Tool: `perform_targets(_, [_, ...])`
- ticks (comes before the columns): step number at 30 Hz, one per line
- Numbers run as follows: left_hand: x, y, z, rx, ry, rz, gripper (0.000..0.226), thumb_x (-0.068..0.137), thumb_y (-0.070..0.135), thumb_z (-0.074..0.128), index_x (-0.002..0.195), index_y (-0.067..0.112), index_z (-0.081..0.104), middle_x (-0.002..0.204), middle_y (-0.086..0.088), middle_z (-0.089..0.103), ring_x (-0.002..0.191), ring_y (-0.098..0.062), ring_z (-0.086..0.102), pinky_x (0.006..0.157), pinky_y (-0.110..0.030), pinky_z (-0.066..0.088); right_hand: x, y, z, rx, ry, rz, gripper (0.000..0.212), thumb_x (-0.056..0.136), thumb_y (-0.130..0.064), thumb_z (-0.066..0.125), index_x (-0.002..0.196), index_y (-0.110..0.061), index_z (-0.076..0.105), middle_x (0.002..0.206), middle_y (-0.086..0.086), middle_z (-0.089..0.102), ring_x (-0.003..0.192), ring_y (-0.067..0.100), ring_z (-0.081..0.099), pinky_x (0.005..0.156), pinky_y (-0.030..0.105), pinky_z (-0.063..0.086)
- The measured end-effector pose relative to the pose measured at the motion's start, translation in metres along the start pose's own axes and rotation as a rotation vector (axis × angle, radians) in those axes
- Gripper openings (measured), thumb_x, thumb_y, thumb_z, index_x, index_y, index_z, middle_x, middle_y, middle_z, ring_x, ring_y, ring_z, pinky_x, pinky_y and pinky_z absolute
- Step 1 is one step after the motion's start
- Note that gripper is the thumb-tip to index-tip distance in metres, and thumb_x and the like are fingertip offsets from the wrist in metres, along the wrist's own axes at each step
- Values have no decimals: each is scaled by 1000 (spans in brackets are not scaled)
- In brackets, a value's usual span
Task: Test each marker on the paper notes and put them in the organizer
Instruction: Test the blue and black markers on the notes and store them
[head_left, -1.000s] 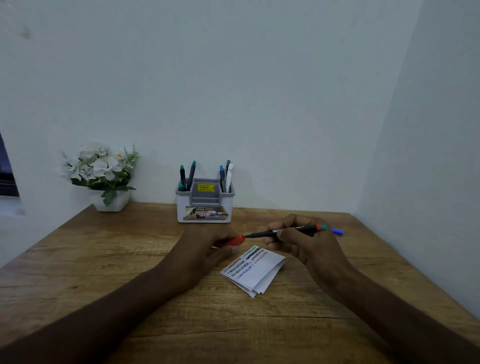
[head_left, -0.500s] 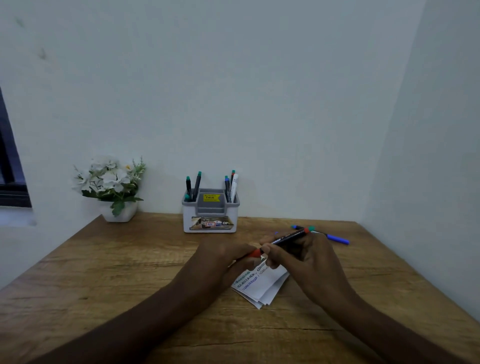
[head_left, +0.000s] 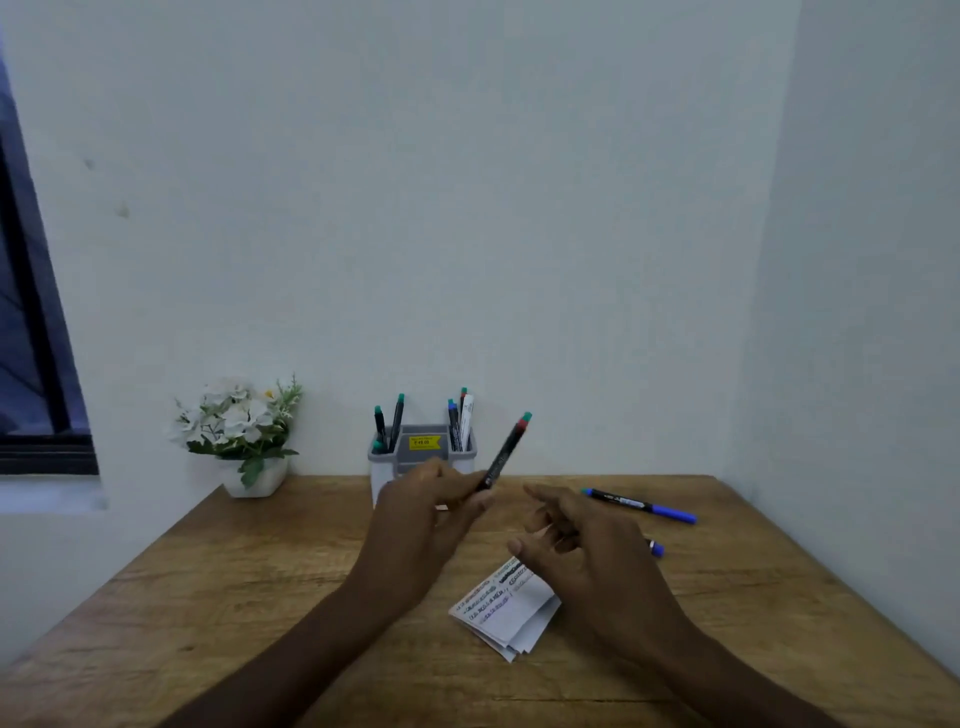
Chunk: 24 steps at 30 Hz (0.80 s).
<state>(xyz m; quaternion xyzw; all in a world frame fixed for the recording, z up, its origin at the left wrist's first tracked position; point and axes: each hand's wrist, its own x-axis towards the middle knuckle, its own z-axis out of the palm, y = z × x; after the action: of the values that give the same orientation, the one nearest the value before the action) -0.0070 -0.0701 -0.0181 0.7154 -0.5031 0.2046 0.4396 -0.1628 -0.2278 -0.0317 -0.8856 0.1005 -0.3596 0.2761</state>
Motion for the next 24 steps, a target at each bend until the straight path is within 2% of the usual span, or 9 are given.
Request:
perform_targets(4, [44, -11, -32, 23, 199, -137, 11, 96, 31, 74, 103, 31, 83, 79, 23, 73, 74, 8, 68, 67, -8, 48, 5, 16, -5, -105, -52, 34, 42, 93, -45, 77, 134, -36, 69, 101, -21, 70, 95, -3, 66, 80, 11, 50])
perform_targets(8, [100, -43, -65, 281, 306, -221, 18, 95, 29, 76, 106, 16, 82, 87, 2, 81, 67, 9, 62, 66, 0, 39, 12, 23, -11, -119, 22, 21, 25, 93, -27, 76, 118, -28, 73, 95, -18, 70, 89, -4, 65, 73, 9, 46])
perform_targets(11, [119, -65, -67, 323, 264, -386, 22, 96, 34, 73, 112, 20, 75, 90, 1, 81, 83, -14, 74, 70, -24, 53, 11, 29, -18, -137, 29, 17, 21, 93, -27, 78, 113, -31, 72, 95, -18, 70, 88, -1, 66, 77, 12, 47])
perform_targets(13, [121, -75, -62, 404, 220, -452, 22, 95, 39, 71, 111, 25, 73, 91, 4, 80, 92, -22, 74, 72, -33, 57, 10, 31, -20, -154, 21, 6, 21, 93, -30, 79, 111, -34, 70, 95, -21, 69, 88, -1, 66, 77, 9, 45])
perform_targets(16, [124, -80, -55, 532, 139, -498, 22, 95, 44, 66, 107, 28, 75, 94, 3, 79, 94, -25, 74, 72, -34, 57, 11, 29, -20, -151, 12, -5, 20, 93, -29, 79, 109, -35, 69, 94, -23, 67, 87, -2, 65, 78, 8, 46])
perform_targets(19, [127, -85, -51, 561, 50, -544, 32, 97, 50, 61, 95, 23, 78, 79, -2, 74, 76, -26, 72, 64, -31, 55, 11, 30, -22, -164, 1, 20, 18, 93, -28, 78, 107, -34, 70, 94, -21, 68, 87, -2, 64, 78, 14, 50])
perform_targets(21, [128, -89, -55, 550, -12, -559, 44, 97, 56, 61, 84, 19, 79, 67, -1, 69, 67, -22, 68, 62, -30, 55, 14, 32, -24, -184, 0, 44, 15, 92, -26, 78, 103, -33, 70, 92, -18, 69, 86, -1, 62, 74, 14, 45])
perform_targets(23, [128, -92, -63, 533, -55, -569, 54, 96, 65, 56, 92, 17, 80, 74, -2, 72, 73, -23, 69, 70, -34, 57, 20, 33, -27, -225, 14, 87, 16, 94, -27, 75, 110, -28, 73, 99, -12, 72, 90, 2, 63, 76, 17, 46])
perform_targets(24, [128, -90, -67, 535, -57, -575, 62, 95, 69, 54, 104, 14, 79, 88, -5, 76, 85, -26, 71, 77, -37, 57, 22, 34, -29, -277, 16, 110, 24, 97, -30, 72, 120, -26, 73, 109, -8, 73, 99, 6, 65, 83, 21, 50])
